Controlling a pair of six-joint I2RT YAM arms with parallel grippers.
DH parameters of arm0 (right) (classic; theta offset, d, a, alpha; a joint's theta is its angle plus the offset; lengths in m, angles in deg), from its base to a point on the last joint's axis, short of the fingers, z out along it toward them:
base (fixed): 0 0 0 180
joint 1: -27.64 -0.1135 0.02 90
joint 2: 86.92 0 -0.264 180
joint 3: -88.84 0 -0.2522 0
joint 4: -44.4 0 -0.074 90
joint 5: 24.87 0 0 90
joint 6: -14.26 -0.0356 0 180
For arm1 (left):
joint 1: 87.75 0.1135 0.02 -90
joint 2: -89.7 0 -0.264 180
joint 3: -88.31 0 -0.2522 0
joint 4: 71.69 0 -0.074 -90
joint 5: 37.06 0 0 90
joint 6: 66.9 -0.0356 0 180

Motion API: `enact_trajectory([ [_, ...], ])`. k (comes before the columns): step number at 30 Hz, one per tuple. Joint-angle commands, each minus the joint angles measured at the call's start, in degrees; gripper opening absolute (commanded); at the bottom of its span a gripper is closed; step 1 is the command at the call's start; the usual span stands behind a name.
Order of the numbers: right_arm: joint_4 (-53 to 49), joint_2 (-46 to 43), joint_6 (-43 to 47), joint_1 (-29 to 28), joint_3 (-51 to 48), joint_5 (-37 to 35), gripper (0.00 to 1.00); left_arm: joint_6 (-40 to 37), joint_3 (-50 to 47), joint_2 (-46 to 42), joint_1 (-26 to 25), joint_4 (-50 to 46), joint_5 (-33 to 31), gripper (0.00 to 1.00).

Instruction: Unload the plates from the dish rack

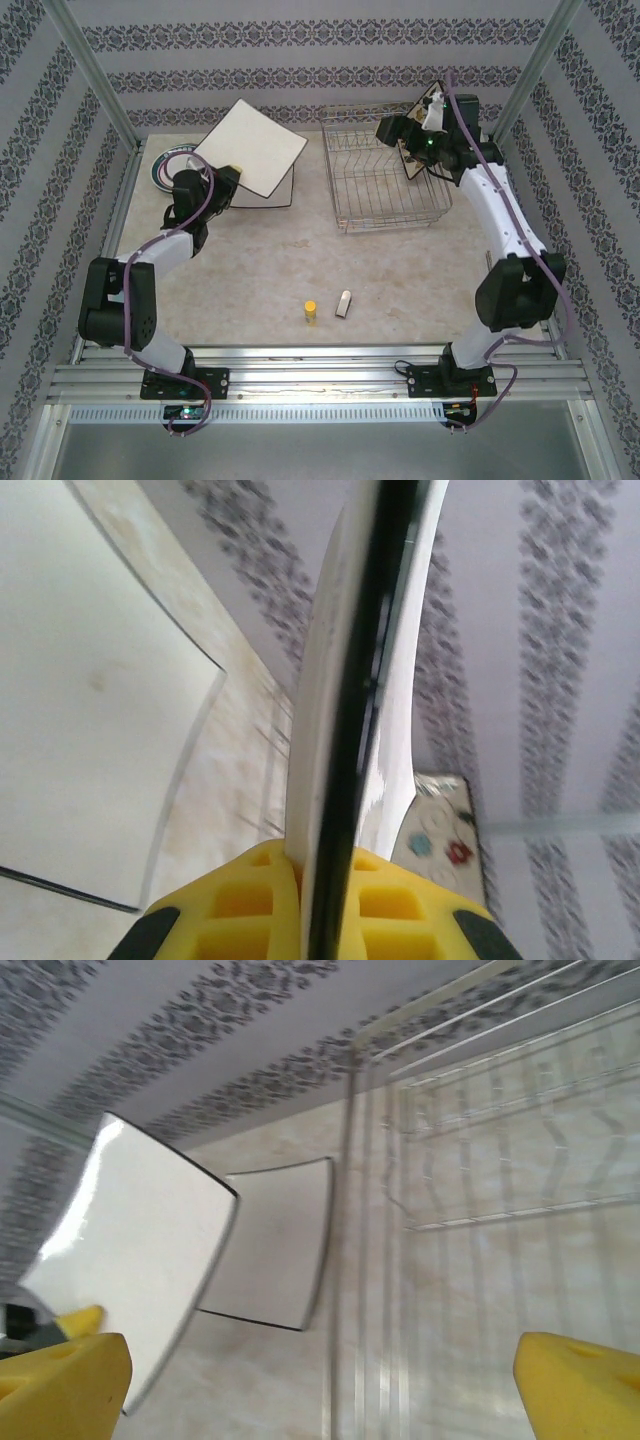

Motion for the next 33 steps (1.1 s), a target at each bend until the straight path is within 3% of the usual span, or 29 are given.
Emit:
enact_trajectory([
  [1,-13.17,-5.01,10.0,-1.39,-0.68,-14.92,0.98,0.47,-0.37,-3.96,-1.59,15.67,-13.34,0.0],
  [6,-17.16,-10.43,13.34,-3.29,-3.33,-20.99,0.98,0.63,-2.37,-1.57,-4.59,21.36,-21.52,0.0],
  [12,-22.44,-11.18,16.57,-5.32,-3.51,-28.62,0.98,2.72,-2.09,3.59,-6.61,26.6,-26.06,0.0],
  [21,-22.04,-10.5,17.16,-5.4,-4.32,-27.24,0.98,6.17,-0.39,12.8,-9.91,32.92,-32.22,0.0],
  [33,-21.96,-9.41,17.7,-5.49,-4.4,-26.82,0.98,10.96,3.69,20.94,-10.55,33.98,-32.92,0.0],
])
